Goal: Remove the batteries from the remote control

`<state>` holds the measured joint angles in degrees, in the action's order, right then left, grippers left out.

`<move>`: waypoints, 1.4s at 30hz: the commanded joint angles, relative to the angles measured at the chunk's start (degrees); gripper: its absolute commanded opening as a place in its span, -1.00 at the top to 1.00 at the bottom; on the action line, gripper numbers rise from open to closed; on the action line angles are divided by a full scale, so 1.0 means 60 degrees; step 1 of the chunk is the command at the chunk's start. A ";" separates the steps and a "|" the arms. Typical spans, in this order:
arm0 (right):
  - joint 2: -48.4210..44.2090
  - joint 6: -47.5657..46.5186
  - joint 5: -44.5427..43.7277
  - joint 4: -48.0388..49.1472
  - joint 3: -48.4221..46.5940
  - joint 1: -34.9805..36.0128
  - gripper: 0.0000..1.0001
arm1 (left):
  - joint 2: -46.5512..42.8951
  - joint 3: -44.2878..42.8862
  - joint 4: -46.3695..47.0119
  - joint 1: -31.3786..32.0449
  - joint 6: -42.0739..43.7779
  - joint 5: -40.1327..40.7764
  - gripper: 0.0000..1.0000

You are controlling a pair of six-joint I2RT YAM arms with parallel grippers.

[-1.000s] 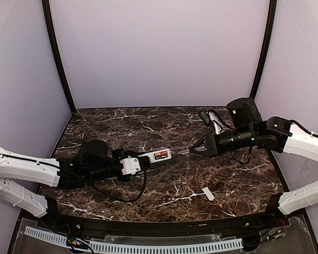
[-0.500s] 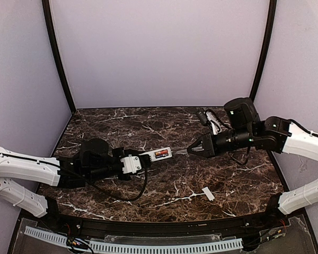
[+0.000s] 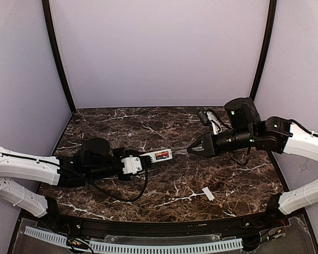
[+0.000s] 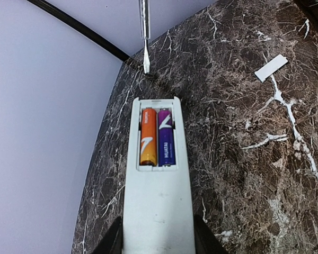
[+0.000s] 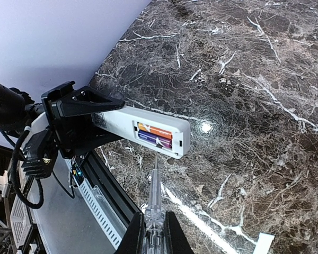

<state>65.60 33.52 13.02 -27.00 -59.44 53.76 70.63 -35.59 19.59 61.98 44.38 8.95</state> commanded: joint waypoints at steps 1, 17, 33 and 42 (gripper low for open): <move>-0.0087 0.0191 -0.0168 0.0209 -0.0353 0.0191 1.00 | -0.0354 -0.0307 -0.0113 -0.0030 -0.0050 0.0006 0.99; 0.0284 0.0428 -0.0462 0.0469 -0.0333 0.0569 1.00 | -0.0608 -0.0312 -0.0231 -0.0028 -0.0593 -0.0049 0.99; 0.0607 0.0502 -0.0712 0.0520 -0.0463 0.0613 1.00 | -0.0674 -0.0352 -0.0382 -0.0031 -0.0758 -0.0234 0.99; 0.0837 0.0413 -0.0766 0.0445 -0.0553 0.0633 1.00 | -0.0726 -0.0323 -0.0451 -0.0031 -0.0818 -0.0267 0.99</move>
<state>69.82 36.10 9.15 -25.71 -61.08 56.80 68.12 -35.99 16.78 61.98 40.27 7.99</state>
